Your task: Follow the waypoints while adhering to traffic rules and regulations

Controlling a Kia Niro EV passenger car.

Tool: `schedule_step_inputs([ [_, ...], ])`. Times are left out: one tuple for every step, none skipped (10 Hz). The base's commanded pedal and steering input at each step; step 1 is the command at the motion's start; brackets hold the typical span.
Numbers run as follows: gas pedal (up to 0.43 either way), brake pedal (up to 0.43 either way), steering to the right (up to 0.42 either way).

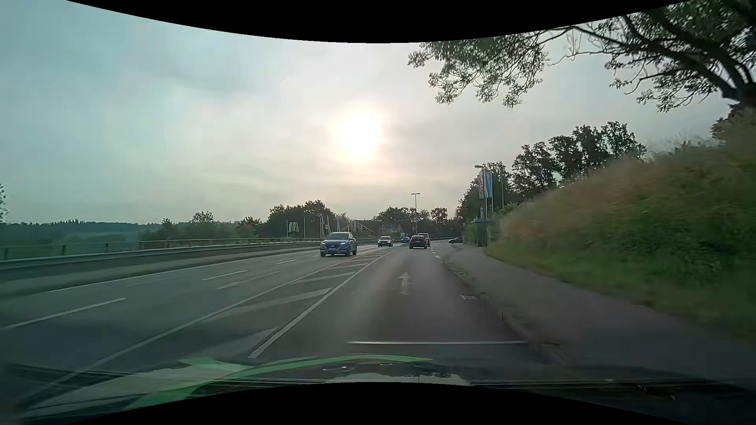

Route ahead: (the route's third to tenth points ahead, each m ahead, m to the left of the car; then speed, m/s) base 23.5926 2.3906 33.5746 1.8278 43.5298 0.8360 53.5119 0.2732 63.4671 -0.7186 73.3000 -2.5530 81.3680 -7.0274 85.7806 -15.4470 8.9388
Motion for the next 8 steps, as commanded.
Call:
schedule_step_inputs([
  [0.098,0.0,0.01],
  [0.098,0.0,0.01],
  [0.098,0.0,0.01],
  [0.087,0.0,0.011],
  [0.087,0.0,0.012],
  [0.079,0.0,0.012],
  [0.079,0.0,0.015],
  [0.079,0.0,0.016],
])
